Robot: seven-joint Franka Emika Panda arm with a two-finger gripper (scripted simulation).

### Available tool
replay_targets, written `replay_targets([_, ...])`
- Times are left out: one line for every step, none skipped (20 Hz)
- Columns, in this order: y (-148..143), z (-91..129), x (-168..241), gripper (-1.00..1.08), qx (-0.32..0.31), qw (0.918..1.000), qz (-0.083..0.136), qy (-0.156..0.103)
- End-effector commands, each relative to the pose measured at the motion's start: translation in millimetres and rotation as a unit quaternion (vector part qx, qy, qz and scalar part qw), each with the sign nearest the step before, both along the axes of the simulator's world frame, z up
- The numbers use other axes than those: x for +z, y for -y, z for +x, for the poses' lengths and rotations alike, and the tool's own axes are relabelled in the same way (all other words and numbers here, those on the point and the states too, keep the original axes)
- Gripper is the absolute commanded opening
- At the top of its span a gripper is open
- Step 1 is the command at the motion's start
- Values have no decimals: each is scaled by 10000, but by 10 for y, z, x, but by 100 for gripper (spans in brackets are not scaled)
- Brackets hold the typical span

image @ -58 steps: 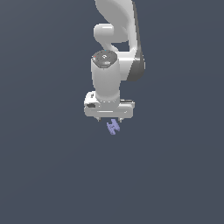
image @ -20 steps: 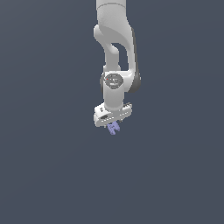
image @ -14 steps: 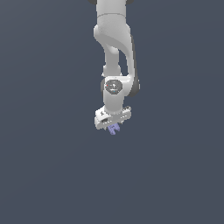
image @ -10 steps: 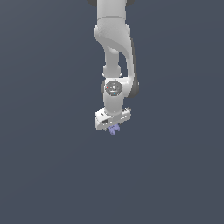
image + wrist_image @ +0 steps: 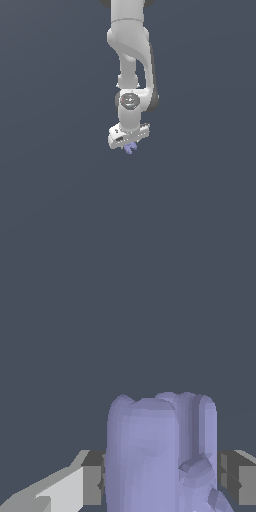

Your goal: Pick up the object and move it to a goal position.

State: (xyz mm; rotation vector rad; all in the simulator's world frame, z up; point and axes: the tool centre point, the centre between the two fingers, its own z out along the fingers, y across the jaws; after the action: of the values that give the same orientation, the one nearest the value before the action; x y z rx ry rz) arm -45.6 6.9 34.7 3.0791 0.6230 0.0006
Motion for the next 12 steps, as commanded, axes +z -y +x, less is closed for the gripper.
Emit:
replay_targets([-2, 1, -1, -100, 2, 10000, 0, 1])
replay_targets([0, 0, 1, -100, 2, 10000, 0, 1])
replay_targets([8, -5, 5, -100, 2, 10000, 0, 1])
replay_targets([20, -12, 11, -100, 2, 10000, 0, 1])
replay_targets([38, -23, 21, -100, 2, 10000, 0, 1])
replay_targets([60, -38, 33, -100, 2, 10000, 0, 1])
replay_targets([88, -55, 48, -100, 2, 10000, 0, 1])
replay_targets([122, -76, 66, -100, 2, 10000, 0, 1])
replay_targets([161, -100, 88, -100, 2, 10000, 0, 1])
replay_targets([206, -128, 112, -100, 2, 10000, 0, 1])
replay_targets([257, -159, 140, -100, 2, 10000, 0, 1])
replay_targets([314, -194, 171, -100, 2, 10000, 0, 1])
